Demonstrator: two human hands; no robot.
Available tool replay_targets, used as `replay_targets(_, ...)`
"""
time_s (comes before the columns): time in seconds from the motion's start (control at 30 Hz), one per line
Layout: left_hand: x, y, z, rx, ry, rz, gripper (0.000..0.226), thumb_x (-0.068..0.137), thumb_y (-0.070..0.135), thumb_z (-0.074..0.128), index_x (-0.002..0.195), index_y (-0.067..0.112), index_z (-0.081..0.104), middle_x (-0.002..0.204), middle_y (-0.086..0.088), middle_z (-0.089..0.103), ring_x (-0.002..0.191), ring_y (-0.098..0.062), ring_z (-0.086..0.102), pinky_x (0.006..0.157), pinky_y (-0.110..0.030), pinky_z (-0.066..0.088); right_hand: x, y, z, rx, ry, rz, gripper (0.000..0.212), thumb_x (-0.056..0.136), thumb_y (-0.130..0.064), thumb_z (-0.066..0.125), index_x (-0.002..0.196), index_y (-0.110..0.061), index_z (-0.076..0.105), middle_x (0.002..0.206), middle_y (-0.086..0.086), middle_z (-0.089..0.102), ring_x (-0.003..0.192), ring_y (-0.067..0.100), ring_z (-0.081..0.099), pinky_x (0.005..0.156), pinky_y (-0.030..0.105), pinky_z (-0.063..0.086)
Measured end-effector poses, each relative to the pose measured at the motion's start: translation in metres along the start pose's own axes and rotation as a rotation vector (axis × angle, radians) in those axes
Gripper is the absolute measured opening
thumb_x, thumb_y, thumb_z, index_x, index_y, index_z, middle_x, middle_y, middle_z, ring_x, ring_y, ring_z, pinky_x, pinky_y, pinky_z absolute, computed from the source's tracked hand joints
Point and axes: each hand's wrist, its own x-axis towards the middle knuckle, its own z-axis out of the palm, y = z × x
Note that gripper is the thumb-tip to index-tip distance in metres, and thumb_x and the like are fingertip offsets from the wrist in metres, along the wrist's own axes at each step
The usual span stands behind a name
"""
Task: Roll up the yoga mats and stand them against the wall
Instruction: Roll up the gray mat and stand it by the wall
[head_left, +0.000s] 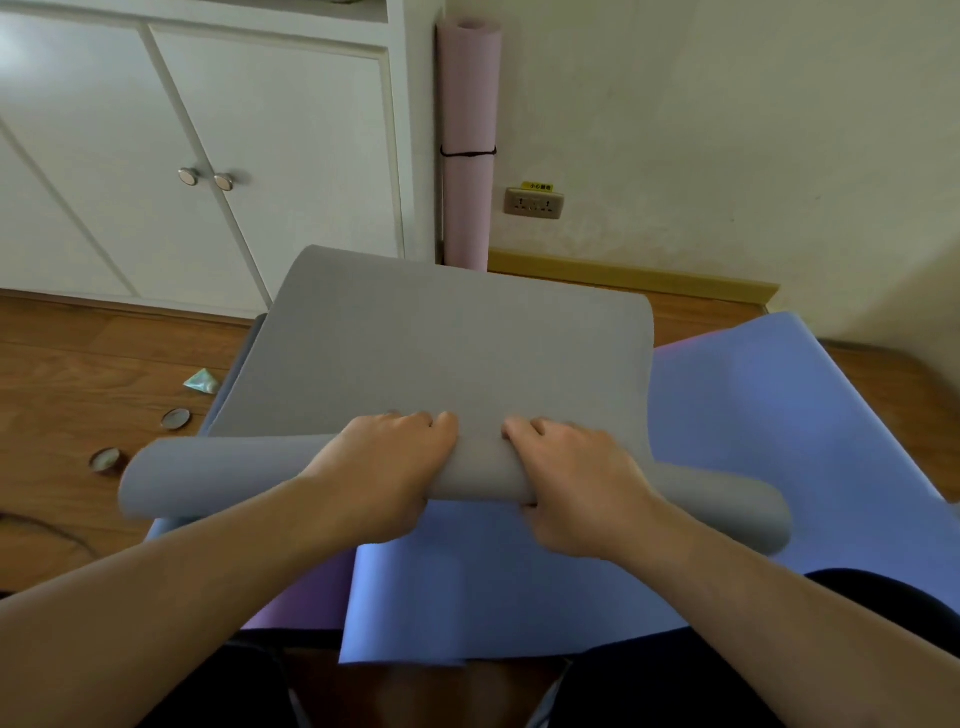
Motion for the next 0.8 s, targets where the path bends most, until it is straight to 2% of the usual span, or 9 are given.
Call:
replay_targets(0.1,0.002,-0.005,-0.002,-0.072,-0.068,-0.012,0.029,0.086,0.021,0.058,0.105,0.024,0.036,0.105,0.003,0.061,0.095,-0.026,0.065,0.069,-0.033,0.036,-0.001,-0.004,0.003,-0.057,0.056,0.014,0.06,0.086,-0.04,0.079,0.128,-0.022,0.041,0.113,0.0,0.062,0.097,0.029,0.065,0.067,0.037,0.039)
replay_targets(0.17,0.001,-0.006,-0.002,-0.078,-0.07,-0.004,0.029,0.085,0.024,0.058,0.108,0.023,0.041,0.104,0.004,0.061,0.093,-0.025,0.064,0.068,-0.034,0.038,0.0,-0.005,0.004,-0.055,0.013,0.006,0.049,0.088,-0.03,0.073,0.122,-0.02,0.04,0.112,0.003,0.062,0.095,0.03,0.066,0.065,0.037,0.041)
replay_targets(0.3,-0.003,0.001,0.001,-0.064,0.061,-0.028,0.033,0.082,0.031,0.061,0.101,0.027,0.034,0.104,0.008,0.058,0.096,-0.023,0.063,0.068,-0.034,0.037,0.002,-0.002,-0.002,-0.042,-0.042,0.007,0.035,0.086,-0.018,0.068,0.102,-0.019,0.036,0.105,0.008,0.063,0.089,0.033,0.067,0.063,0.037,0.038)
replay_targets(0.4,-0.001,0.004,0.005,-0.007,0.143,-0.022,0.035,0.077,0.028,0.064,0.1,0.025,0.037,0.099,0.005,0.061,0.093,-0.026,0.064,0.067,-0.034,0.037,0.002,0.001,-0.004,0.001,-0.014,-0.004,0.034,0.086,-0.022,0.069,0.107,-0.019,0.042,0.108,0.008,0.065,0.093,0.034,0.068,0.065,0.037,0.036)
replay_targets(0.53,0.004,-0.001,-0.002,-0.048,0.015,-0.051,0.035,0.08,0.031,0.065,0.098,0.027,0.035,0.097,0.005,0.06,0.09,-0.026,0.064,0.065,-0.034,0.037,-0.001,0.002,0.004,-0.016,0.111,-0.041,0.054,0.08,-0.034,0.079,0.12,-0.021,0.045,0.1,0.001,0.065,0.086,0.03,0.068,0.063,0.037,0.044)
replay_targets(0.63,0.005,-0.005,-0.008,-0.143,-0.071,-0.084,0.033,0.077,0.037,0.068,0.1,0.029,0.045,0.091,0.008,0.055,0.085,-0.023,0.062,0.066,-0.033,0.044,-0.002,0.0,0.008,-0.121,0.162,-0.025,0.081,0.061,-0.042,0.094,0.119,-0.02,0.042,0.086,0.0,0.066,0.072,0.027,0.067,0.055,0.034,0.039)
replay_targets(0.67,0.004,-0.006,-0.007,-0.15,-0.088,-0.083,0.034,0.076,0.038,0.068,0.102,0.029,0.047,0.093,0.008,0.056,0.084,-0.023,0.062,0.067,-0.034,0.047,-0.001,-0.001,0.009,-0.133,0.156,-0.029,0.08,0.062,-0.039,0.093,0.118,-0.02,0.04,0.085,0.001,0.066,0.071,0.028,0.067,0.054,0.033,0.036)
replay_targets(0.73,0.001,-0.005,-0.004,-0.138,-0.08,-0.072,0.037,0.077,0.039,0.067,0.106,0.028,0.046,0.098,0.007,0.059,0.087,-0.022,0.063,0.069,-0.036,0.05,0.001,-0.002,0.007,-0.112,0.093,-0.046,0.062,0.077,-0.03,0.081,0.12,-0.019,0.038,0.096,0.004,0.066,0.081,0.031,0.069,0.058,0.035,0.037)
replay_targets(0.8,0.0,-0.001,0.0,-0.063,-0.007,-0.046,0.042,0.08,0.04,0.067,0.112,0.028,0.043,0.106,0.007,0.06,0.096,-0.023,0.064,0.068,-0.036,0.045,0.002,0.001,0.004,-0.086,0.029,-0.032,0.044,0.085,-0.027,0.072,0.112,-0.02,0.038,0.104,0.006,0.065,0.09,0.034,0.069,0.063,0.037,0.039)
